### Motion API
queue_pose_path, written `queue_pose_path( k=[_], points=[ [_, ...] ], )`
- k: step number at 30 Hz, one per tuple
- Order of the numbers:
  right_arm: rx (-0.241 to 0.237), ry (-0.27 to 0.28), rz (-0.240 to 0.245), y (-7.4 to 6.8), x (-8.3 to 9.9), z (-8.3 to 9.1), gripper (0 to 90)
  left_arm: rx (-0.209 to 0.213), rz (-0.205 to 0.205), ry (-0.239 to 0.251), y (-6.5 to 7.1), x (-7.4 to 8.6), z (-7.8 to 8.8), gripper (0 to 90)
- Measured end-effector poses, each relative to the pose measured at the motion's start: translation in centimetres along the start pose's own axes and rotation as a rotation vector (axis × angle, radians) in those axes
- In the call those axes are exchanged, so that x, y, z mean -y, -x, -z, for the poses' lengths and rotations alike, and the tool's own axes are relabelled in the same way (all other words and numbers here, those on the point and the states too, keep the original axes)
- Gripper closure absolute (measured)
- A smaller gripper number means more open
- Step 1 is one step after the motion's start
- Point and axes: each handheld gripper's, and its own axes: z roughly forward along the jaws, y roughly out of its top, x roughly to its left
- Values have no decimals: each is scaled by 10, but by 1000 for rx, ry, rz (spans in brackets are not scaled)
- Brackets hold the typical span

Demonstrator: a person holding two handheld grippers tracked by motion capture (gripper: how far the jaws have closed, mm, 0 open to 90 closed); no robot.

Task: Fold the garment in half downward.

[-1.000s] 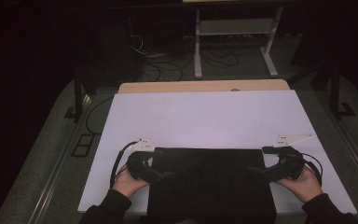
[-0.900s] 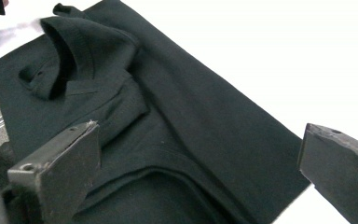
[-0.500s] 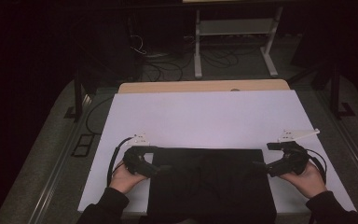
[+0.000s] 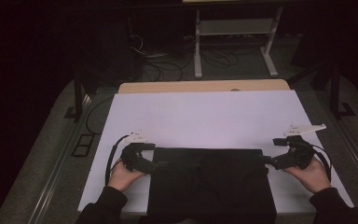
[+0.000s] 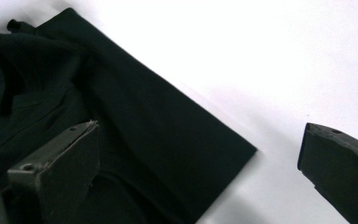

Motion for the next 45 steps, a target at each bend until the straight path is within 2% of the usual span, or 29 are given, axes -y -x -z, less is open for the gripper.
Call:
queue_pose_path(
  k=[4, 8, 13, 15, 16, 20, 30, 35, 36, 41, 45],
  points=[
    [3, -2, -14, 8, -1, -1, 0, 1, 22, 2, -8, 0, 0, 0],
    [9, -10, -28, 17, -4, -3, 0, 2, 24, -11, -17, -3, 1, 0],
    [10, -31, -39, 25, -6, -9, 0, -1, 55, -13, -32, -5, -1, 0],
    [9, -35, -39, 26, -6, -10, 0, -1, 55, -13, -32, -5, -1, 0],
    [10, -41, -43, 29, -7, -13, 0, -15, 72, -22, -41, -6, -3, 0],
    [5, -46, -48, 34, -8, -16, 0, -24, 84, -24, -48, -6, -4, 0],
    [3, -61, -60, 43, -8, -24, 0, -28, 92, -29, -57, -6, -7, 0],
    [-5, -71, -63, 46, -8, -29, 0, -17, 96, -47, -59, -4, -13, 0],
    [-22, -73, -56, 47, -8, -31, 36, -11, 94, -54, -59, -4, -14, 0],
    [-43, -83, -45, 46, -7, -33, 71, 7, 87, -66, -58, -3, -17, 0],
    [-68, -102, -35, 44, -7, -35, 110, 26, 98, -82, -60, -2, -19, 0]
  ],
)
